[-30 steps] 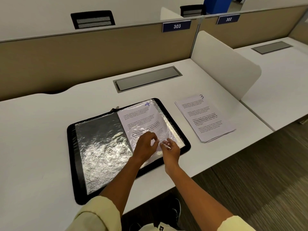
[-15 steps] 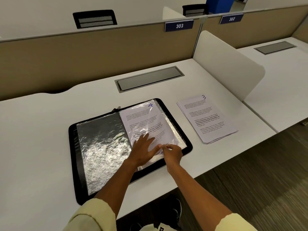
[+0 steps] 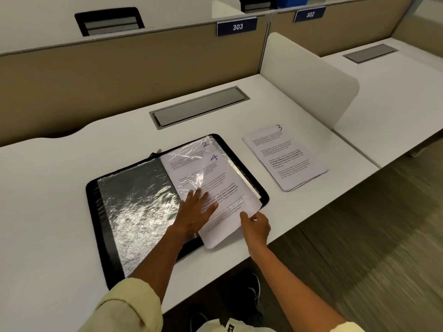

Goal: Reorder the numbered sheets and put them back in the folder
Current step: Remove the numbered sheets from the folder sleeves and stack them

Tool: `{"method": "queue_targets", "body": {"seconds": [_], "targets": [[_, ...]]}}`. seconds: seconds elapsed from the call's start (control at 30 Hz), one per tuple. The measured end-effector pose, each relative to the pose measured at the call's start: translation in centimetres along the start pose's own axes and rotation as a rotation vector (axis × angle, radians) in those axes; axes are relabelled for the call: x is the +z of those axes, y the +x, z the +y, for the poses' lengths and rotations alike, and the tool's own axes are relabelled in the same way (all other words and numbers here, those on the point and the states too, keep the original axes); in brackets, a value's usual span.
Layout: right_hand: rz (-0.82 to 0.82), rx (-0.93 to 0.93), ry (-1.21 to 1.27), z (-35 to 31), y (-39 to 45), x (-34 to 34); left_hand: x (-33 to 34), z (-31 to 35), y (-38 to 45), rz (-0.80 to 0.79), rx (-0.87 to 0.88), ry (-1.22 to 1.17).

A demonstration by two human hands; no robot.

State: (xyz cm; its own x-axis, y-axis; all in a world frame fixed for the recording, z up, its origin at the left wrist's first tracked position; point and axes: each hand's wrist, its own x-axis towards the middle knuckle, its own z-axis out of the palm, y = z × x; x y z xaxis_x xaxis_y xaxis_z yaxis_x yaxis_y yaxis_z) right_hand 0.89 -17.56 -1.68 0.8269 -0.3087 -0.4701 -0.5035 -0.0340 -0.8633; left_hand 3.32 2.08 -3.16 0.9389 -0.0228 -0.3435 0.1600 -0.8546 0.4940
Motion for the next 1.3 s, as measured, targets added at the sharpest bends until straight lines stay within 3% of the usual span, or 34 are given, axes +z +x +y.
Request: {"method": "queue_targets", "body": {"seconds": [0.93, 1.3], "targets": [[0.063, -0.031, 0.167, 5.0, -4.8, -6.0, 2.7, 0.0, -1.3, 0.033, 0.098, 0.2], [0.247, -0.078, 0.193, 5.8, -5.9, -11.3, 4.6, 1.9, -0.7, 0.131, 0.135, 0.172]]}}
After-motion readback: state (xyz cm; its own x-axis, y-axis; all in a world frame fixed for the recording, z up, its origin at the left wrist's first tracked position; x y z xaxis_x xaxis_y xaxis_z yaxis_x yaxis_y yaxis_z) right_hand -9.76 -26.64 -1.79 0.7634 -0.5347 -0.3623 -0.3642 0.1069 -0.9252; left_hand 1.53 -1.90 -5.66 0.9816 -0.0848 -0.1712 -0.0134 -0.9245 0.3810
